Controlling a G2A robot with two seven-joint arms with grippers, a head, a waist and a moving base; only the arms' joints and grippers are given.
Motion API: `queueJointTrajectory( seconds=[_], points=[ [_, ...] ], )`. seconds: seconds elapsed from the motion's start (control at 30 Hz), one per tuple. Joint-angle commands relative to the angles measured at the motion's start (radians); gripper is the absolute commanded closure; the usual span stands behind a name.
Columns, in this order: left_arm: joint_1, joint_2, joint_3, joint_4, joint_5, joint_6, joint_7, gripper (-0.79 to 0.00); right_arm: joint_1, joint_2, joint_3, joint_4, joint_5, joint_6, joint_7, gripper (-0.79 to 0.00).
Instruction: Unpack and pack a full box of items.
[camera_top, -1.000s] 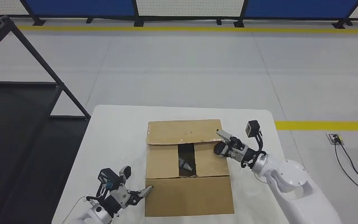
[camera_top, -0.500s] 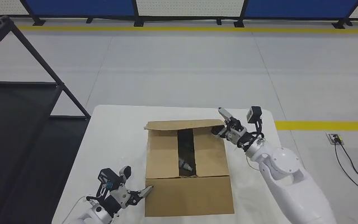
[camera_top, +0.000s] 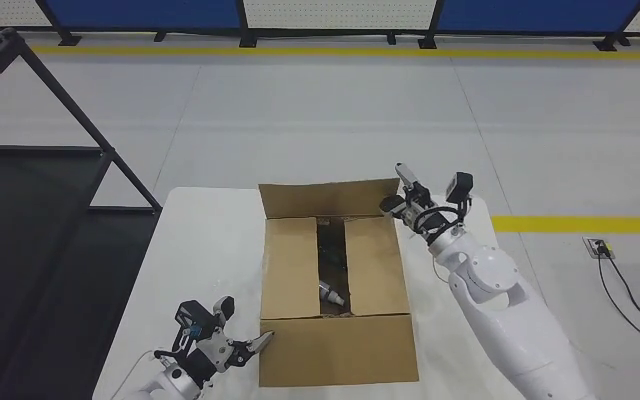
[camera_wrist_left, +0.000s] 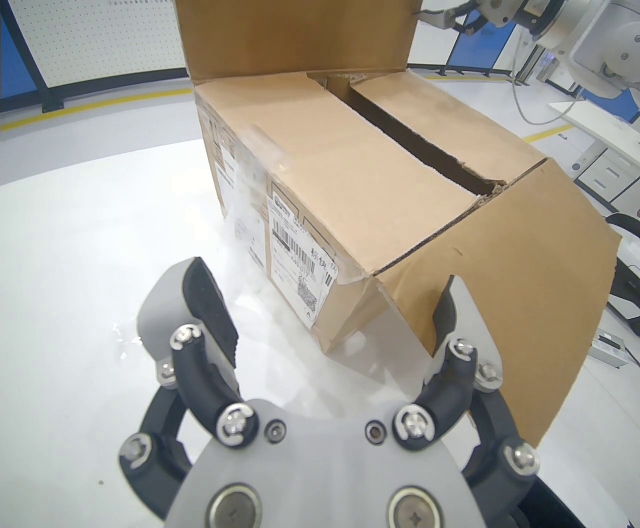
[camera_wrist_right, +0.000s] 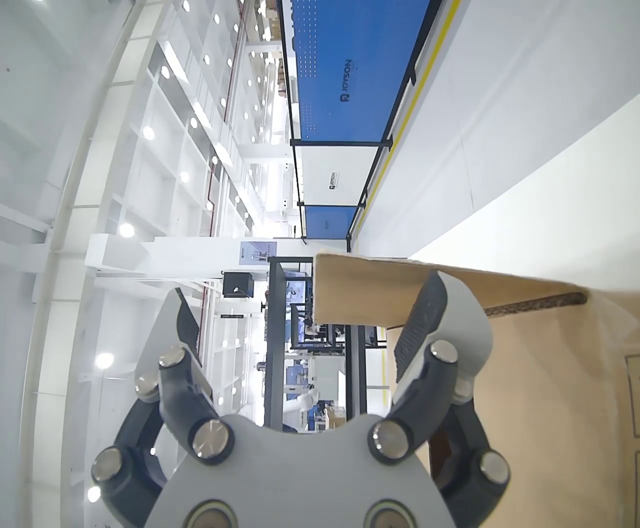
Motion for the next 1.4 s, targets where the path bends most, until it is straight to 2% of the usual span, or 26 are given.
queueJointTrajectory(
  seconds=[0.0,0.33,0.43,0.53,0.9,1.17,1.37],
  points=[
    [0.000,0.000,0.000,0.000,0.000,0.000,0.000,-0.785,0.004,-0.001,-0.003,0.004,-0.004,0.000,0.002,-0.785],
    [0.000,0.000,0.000,0.000,0.000,0.000,0.000,-0.785,0.004,-0.001,-0.003,0.004,-0.004,0.000,0.002,-0.785],
    [0.000,0.000,0.000,0.000,0.000,0.000,0.000,-0.785,-0.005,-0.006,0.002,0.010,0.049,0.003,0.019,-0.785],
    [0.000,0.000,0.000,0.000,0.000,0.000,0.000,-0.785,0.023,-0.022,-0.014,0.036,0.079,-0.006,-0.020,-0.785],
    [0.000,0.000,0.000,0.000,0.000,0.000,0.000,-0.785,0.181,-0.097,-0.120,0.259,0.116,0.011,-0.120,-0.785],
    [0.000,0.000,0.000,0.000,0.000,0.000,0.000,-0.785,0.274,-0.140,-0.162,0.465,0.131,0.051,-0.075,-0.785],
    [0.000,0.000,0.000,0.000,0.000,0.000,0.000,-0.785,0.302,-0.158,-0.175,0.529,0.109,0.074,-0.034,-0.785]
  ],
)
